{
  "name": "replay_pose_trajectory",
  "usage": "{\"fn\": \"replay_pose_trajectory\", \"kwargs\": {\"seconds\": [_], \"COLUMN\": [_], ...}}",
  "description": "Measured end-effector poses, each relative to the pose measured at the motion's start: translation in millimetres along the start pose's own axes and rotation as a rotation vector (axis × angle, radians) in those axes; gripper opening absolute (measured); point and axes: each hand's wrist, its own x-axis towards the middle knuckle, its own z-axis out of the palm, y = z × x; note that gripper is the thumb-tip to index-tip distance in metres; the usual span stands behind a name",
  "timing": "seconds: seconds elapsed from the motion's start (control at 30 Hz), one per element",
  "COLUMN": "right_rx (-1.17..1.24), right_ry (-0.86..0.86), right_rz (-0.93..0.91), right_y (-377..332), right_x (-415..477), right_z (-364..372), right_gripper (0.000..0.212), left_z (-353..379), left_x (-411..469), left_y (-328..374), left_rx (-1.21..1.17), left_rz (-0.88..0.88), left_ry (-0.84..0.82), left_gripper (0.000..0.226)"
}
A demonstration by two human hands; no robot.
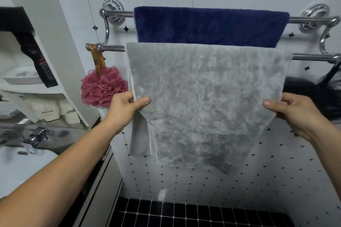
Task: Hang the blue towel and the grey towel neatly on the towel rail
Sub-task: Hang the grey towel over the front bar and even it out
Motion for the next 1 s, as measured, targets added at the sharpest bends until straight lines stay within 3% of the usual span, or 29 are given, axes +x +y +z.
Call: {"fn": "replay_pose_trajectory", "kwargs": {"seconds": [0.13,0.23,0.37,0.53,0.67,0.77,0.83,0.93,1.0], "right_rx": [-0.004,0.070,0.190,0.152,0.146,0.161,0.203,0.215,0.182], "right_ry": [0.011,0.020,0.082,0.048,0.016,0.004,-0.023,-0.063,-0.079], "right_rz": [-0.010,-0.060,-0.128,-0.174,-0.173,-0.166,-0.152,-0.138,-0.125], "right_y": [-4.7,-20.1,-40.6,-43.4,-41.7,-46.4,-47.6,-44.8,-40.3], "right_x": [2.5,4.7,11.0,12.7,13.0,11.9,14.9,19.0,18.8], "right_z": [-0.4,4.7,13.0,14.2,14.1,15.2,16.2,19.7,22.2], "right_gripper": [0.030,0.048,0.017,0.023,0.022,0.049,0.044,0.012,0.027], "left_z": [3.5,3.6,3.0,-2.5,-5.9,-3.6,-3.5,-7.8,-12.6], "left_x": [2.3,10.7,23.5,37.9,39.5,24.0,19.6,28.0,36.2], "left_y": [18.7,54.5,90.2,107.0,100.6,86.2,79.6,83.6,92.0], "left_rx": [-0.053,-0.178,-0.406,-0.414,-0.350,-0.309,-0.268,-0.252,-0.243], "left_rz": [0.040,0.078,0.025,0.052,0.004,-0.015,-0.050,-0.048,0.012], "left_ry": [-0.004,0.041,0.119,0.292,0.335,0.207,0.194,0.289,0.354], "left_gripper": [0.007,0.014,0.029,0.057,0.036,0.009,0.016,0.019,0.022]}}
